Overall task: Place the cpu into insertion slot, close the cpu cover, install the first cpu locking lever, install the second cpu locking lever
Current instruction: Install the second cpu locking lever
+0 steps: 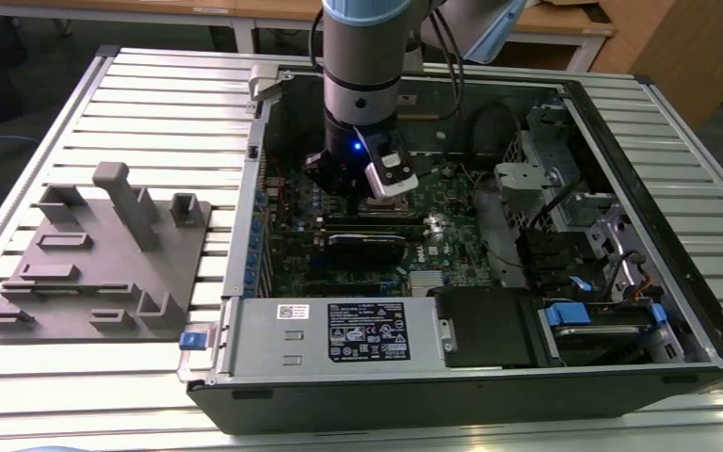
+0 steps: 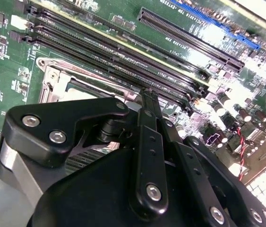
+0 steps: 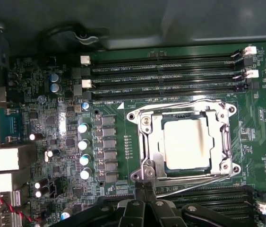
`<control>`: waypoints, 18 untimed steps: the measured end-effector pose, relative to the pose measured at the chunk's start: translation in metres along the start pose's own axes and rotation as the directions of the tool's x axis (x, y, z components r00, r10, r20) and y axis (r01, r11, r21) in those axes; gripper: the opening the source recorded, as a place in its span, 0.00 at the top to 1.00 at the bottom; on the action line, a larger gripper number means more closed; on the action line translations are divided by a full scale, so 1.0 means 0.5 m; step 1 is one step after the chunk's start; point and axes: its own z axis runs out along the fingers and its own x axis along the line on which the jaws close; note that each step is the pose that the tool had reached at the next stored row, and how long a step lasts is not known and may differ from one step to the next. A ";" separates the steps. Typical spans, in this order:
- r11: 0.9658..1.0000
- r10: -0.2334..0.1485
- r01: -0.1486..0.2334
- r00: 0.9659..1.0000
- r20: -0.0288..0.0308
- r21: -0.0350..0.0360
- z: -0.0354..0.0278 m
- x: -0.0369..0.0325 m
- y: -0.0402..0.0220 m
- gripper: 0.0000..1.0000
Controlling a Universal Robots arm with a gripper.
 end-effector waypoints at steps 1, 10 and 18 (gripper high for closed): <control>1.000 0.000 0.000 1.000 0.000 -0.003 0.000 0.000 -0.001 0.90; 0.999 0.001 -0.001 1.000 -0.004 -0.051 0.001 0.000 -0.007 0.90; 0.997 0.001 -0.002 1.000 -0.007 -0.076 0.008 0.002 -0.013 0.90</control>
